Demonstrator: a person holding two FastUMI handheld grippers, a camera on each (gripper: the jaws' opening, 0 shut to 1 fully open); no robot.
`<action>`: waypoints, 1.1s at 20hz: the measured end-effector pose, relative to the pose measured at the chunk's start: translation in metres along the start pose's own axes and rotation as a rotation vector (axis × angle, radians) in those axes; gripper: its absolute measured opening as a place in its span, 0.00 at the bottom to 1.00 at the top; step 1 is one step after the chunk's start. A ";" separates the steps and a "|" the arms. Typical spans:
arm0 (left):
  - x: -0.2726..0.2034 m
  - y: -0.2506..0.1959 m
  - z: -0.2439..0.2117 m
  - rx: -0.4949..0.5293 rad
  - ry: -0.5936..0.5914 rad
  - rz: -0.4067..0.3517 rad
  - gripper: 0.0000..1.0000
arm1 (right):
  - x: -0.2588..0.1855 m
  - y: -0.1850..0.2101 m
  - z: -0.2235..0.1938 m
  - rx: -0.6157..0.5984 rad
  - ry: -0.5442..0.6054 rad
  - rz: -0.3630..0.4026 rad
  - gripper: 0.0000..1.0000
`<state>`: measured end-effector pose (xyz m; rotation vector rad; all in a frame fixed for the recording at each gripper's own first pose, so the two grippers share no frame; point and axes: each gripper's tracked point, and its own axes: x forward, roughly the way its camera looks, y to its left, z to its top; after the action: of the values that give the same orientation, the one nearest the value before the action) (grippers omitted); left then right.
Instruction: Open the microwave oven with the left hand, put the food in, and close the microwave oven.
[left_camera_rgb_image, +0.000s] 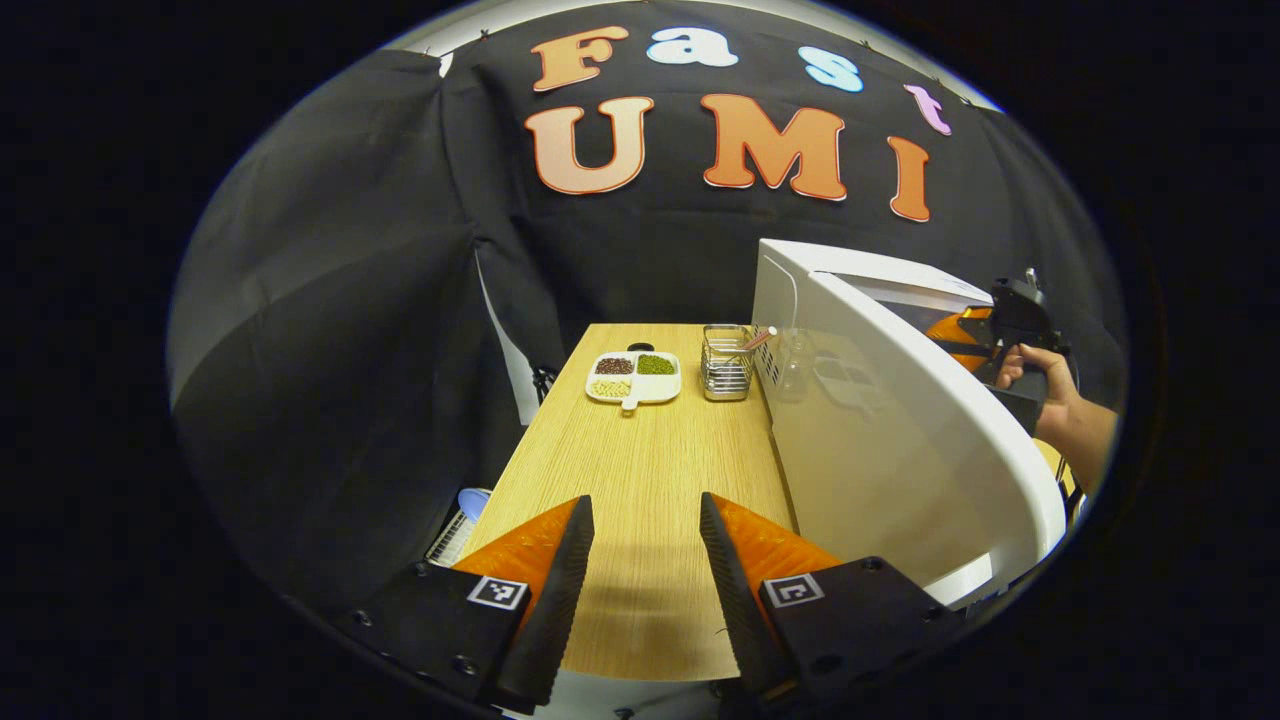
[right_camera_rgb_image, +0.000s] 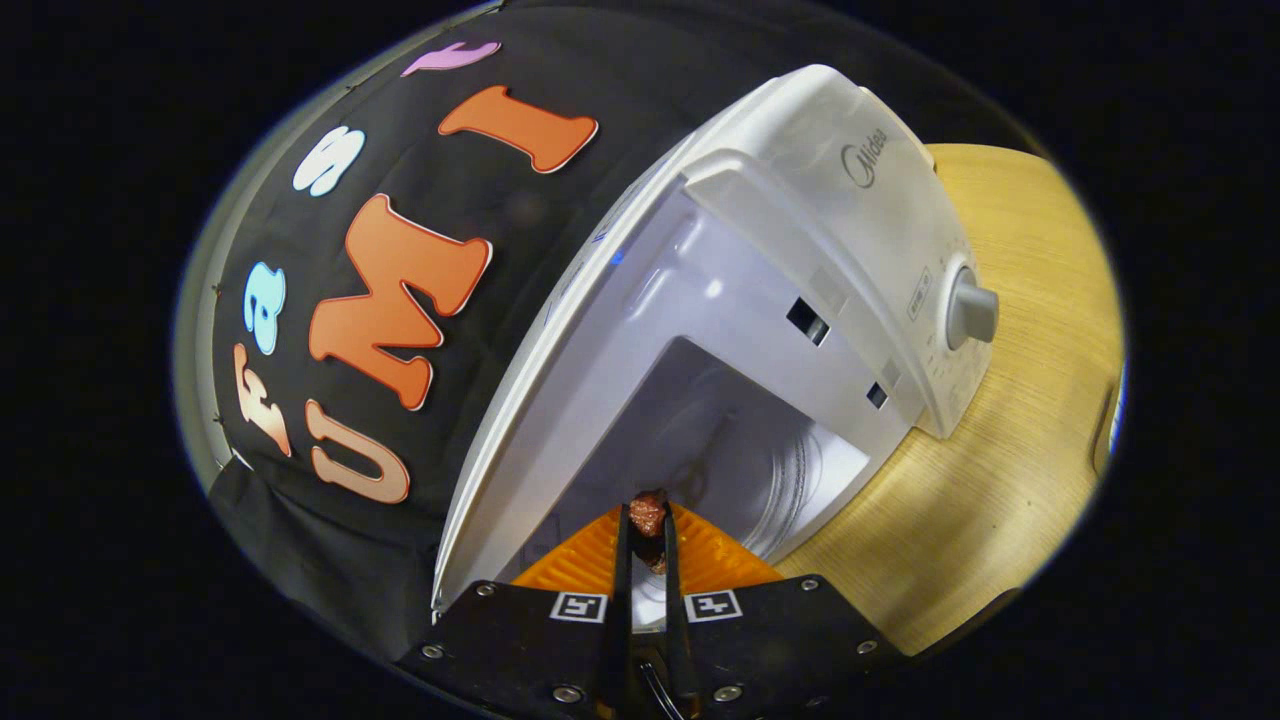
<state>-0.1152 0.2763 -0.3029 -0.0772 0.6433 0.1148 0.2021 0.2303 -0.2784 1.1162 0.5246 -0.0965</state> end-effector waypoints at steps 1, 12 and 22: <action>0.001 -0.002 0.003 0.008 0.000 -0.007 0.67 | 0.007 -0.003 -0.001 0.008 -0.022 -0.003 0.14; -0.003 -0.026 0.003 0.020 -0.005 -0.019 0.67 | 0.050 -0.040 -0.046 -0.089 0.000 -0.101 0.17; -0.004 -0.055 -0.003 0.022 0.000 -0.047 0.67 | -0.006 -0.048 -0.012 -0.568 0.067 -0.066 0.74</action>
<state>-0.1135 0.2212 -0.3008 -0.0714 0.6423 0.0619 0.1766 0.2182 -0.3200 0.5488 0.6009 0.0333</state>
